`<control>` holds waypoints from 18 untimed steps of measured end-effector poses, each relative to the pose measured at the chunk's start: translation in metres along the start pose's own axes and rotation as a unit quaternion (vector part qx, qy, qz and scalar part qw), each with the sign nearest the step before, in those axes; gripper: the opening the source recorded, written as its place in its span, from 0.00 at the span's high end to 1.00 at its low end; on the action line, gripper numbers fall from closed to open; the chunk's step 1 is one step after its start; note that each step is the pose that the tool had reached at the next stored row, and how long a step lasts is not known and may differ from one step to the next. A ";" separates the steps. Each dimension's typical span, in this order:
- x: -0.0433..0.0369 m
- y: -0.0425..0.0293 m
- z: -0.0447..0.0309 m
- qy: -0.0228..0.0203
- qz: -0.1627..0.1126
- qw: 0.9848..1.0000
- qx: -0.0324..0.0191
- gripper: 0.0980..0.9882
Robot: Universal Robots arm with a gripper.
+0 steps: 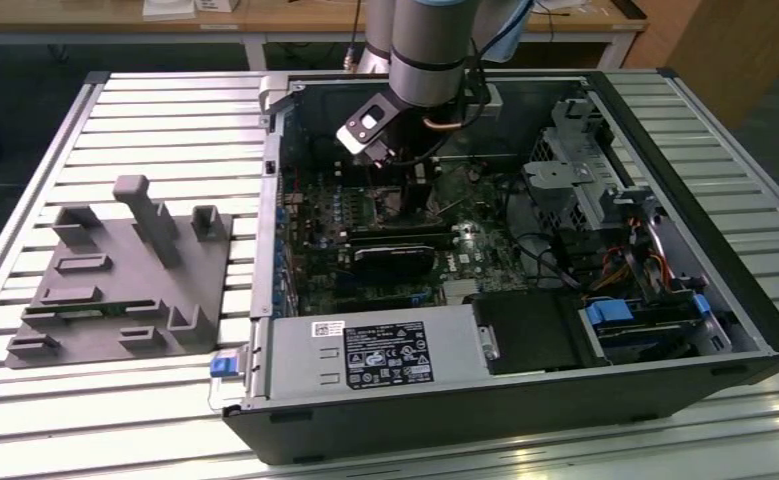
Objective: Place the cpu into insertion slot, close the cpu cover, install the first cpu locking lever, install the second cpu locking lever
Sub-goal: 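Place the cpu into insertion slot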
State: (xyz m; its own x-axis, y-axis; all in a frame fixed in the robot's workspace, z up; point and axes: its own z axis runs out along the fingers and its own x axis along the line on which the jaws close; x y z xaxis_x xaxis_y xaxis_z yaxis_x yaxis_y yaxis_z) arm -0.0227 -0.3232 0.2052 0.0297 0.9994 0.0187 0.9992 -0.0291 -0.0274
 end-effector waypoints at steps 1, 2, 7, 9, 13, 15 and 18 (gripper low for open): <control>0.0001 0.0000 -0.0002 0.000 0.000 1.000 0.000 0.42; 0.0001 0.0000 -0.0002 0.000 0.000 1.000 0.000 0.42; 0.0000 0.0000 -0.0004 0.000 0.000 1.000 0.000 0.44; 0.0000 0.0000 -0.0004 0.000 0.000 1.000 0.000 0.58; 0.0000 0.0000 -0.0005 0.000 0.000 1.000 0.000 0.71; 0.0000 0.0000 -0.0005 0.000 0.000 1.000 0.000 0.78; 0.0000 0.0000 -0.0006 0.000 0.000 1.000 0.000 0.91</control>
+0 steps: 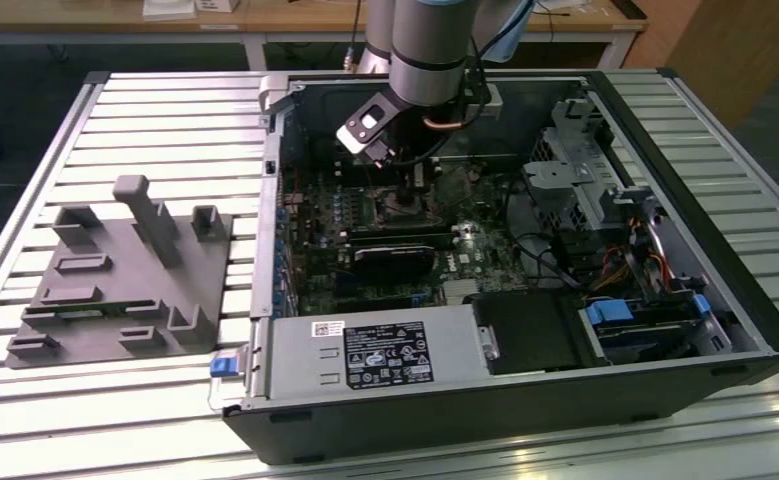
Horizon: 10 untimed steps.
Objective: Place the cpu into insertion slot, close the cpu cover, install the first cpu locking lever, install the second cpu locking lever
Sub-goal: 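Place the cpu into insertion slot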
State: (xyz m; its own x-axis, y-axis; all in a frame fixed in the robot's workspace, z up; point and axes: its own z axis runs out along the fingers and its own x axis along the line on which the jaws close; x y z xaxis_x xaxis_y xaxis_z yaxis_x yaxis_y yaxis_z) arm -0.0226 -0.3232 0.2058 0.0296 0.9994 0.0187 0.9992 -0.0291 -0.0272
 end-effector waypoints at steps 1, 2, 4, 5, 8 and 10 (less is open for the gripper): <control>0.0000 0.0000 0.0000 0.000 0.000 1.000 0.000 0.97; 0.0000 0.0000 0.0000 0.000 0.000 1.000 0.000 0.99; 0.0000 0.0000 -0.0001 0.000 0.000 1.000 0.000 0.99; 0.0000 0.0000 -0.0001 0.000 0.000 1.000 0.000 0.99; 0.0000 0.0000 -0.0002 0.000 0.000 1.000 0.000 0.99; 0.0000 0.0000 -0.0002 0.000 0.000 1.000 0.000 0.99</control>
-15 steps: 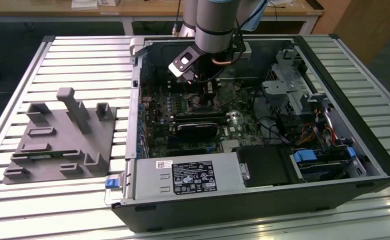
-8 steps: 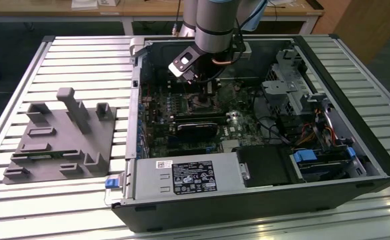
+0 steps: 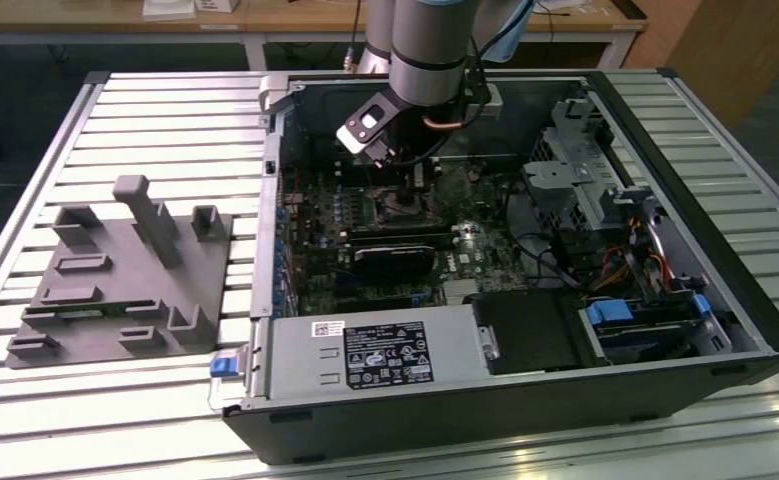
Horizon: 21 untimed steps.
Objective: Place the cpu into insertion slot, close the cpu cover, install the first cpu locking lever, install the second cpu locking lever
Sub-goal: 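Place the cpu into insertion slot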
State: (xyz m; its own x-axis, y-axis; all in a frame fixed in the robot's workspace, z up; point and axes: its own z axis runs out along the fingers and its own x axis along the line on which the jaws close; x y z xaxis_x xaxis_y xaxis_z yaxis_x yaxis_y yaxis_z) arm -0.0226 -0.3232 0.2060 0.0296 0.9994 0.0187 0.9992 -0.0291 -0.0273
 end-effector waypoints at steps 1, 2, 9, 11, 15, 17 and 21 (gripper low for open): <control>0.0000 -0.0001 0.0000 0.000 0.000 1.000 0.000 0.99; 0.0000 -0.0004 0.0002 0.000 0.000 1.000 -0.003 0.99; -0.0001 -0.0038 0.0014 0.001 0.000 1.000 -0.022 0.99; -0.0002 -0.0053 0.0019 0.001 0.000 1.000 -0.023 0.99; -0.0003 -0.0056 0.0047 0.001 0.000 1.000 -0.023 0.99; -0.0003 -0.0056 0.0059 0.001 0.000 1.000 -0.023 0.99; -0.0003 -0.0056 0.0063 0.000 0.000 1.000 -0.023 0.99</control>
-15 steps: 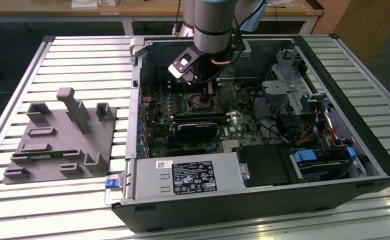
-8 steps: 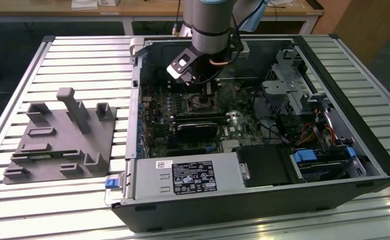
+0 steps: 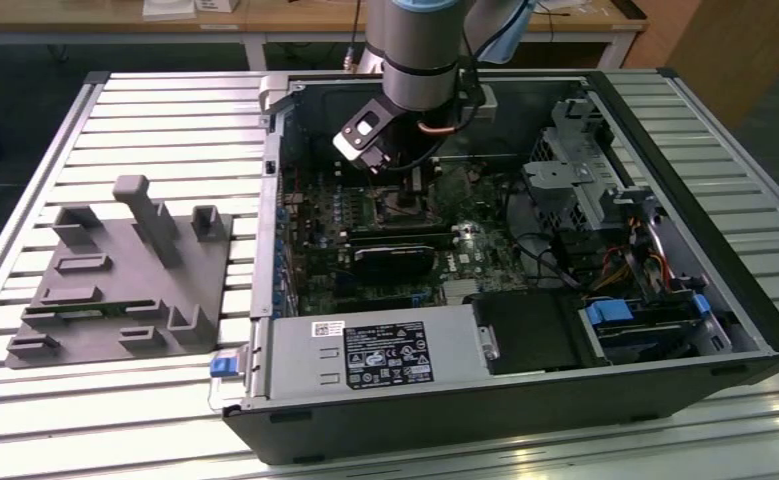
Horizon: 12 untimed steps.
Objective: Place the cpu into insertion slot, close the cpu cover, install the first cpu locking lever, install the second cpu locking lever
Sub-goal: 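Place the cpu into insertion slot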
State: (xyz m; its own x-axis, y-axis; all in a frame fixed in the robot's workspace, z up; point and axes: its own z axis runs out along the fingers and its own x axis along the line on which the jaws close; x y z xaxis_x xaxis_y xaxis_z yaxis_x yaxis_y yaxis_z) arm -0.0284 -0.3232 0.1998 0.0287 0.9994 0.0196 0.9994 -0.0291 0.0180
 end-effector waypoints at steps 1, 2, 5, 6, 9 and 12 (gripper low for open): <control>0.0000 0.0000 0.0001 0.000 0.000 1.000 0.000 0.99; 0.0000 0.0000 0.0001 0.000 0.000 1.000 0.000 0.99; 0.0001 0.0001 -0.0005 0.000 0.000 1.000 0.000 0.99; 0.0001 0.0001 -0.0012 0.000 0.000 1.000 0.000 0.99; 0.0001 0.0001 -0.0047 0.000 0.000 1.000 0.000 0.99; 0.0003 0.0002 -0.0125 0.000 0.000 1.000 0.000 0.99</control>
State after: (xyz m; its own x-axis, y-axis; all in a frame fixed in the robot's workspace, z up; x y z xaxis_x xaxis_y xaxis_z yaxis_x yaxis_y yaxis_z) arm -0.0284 -0.3232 0.2123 0.0288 0.9994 0.0200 0.9994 -0.0292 0.0182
